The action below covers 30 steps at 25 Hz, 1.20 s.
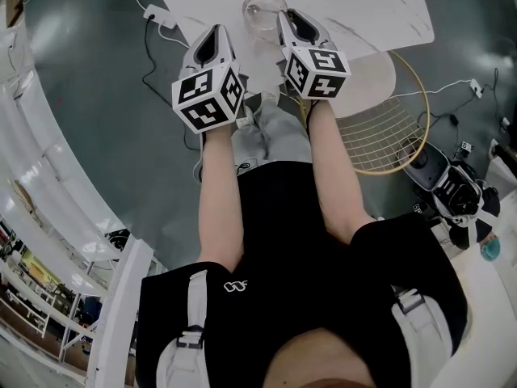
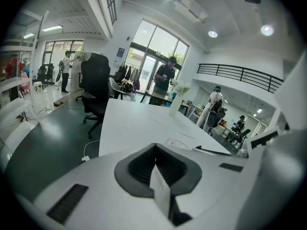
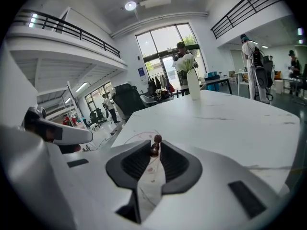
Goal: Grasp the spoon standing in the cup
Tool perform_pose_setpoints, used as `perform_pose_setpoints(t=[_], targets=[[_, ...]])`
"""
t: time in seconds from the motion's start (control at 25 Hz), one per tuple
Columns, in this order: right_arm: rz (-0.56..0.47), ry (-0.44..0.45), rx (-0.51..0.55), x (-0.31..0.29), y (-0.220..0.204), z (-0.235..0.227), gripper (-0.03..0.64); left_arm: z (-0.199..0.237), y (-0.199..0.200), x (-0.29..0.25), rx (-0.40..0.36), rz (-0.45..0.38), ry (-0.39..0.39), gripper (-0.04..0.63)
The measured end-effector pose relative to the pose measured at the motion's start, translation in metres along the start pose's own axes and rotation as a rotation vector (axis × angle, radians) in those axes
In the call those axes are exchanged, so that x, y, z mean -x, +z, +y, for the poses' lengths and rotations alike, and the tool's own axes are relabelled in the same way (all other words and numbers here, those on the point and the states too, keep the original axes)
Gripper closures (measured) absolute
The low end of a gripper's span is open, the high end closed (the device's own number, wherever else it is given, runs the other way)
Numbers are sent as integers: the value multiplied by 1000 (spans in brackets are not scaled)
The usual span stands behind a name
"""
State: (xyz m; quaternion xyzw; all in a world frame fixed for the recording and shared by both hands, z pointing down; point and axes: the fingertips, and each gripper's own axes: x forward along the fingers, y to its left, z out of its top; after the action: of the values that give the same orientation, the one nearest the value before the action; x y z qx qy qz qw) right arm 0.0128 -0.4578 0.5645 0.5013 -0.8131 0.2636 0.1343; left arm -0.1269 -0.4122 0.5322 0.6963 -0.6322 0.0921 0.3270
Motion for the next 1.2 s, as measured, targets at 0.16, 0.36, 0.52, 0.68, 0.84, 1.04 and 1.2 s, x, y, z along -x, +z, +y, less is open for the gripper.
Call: perform_pose_setpoints(t=[0.16, 0.36, 0.52, 0.68, 0.84, 1.04, 1.2], targets=[[-10, -12, 17, 6, 5, 1, 568, -2, 5, 4, -2, -12, -9, 581], [-51, 3, 33, 19, 16, 8, 569, -11, 8, 11, -9, -29, -32, 581], [-113, 24, 39, 35, 31, 19, 569, -15, 13, 23, -15, -48, -50, 581], [-167, 32, 50, 54, 44, 30, 569, -16, 13, 36, -16, -62, -67, 581], [-211, 52, 26, 74, 49, 40, 571, -16, 6, 52, -22, -67, -79, 581], [-265, 71, 30, 94, 55, 62, 571, -9, 10, 76, -40, -103, -84, 581], [-303, 83, 54, 114, 60, 84, 571, -3, 20, 103, -53, -149, -93, 581]])
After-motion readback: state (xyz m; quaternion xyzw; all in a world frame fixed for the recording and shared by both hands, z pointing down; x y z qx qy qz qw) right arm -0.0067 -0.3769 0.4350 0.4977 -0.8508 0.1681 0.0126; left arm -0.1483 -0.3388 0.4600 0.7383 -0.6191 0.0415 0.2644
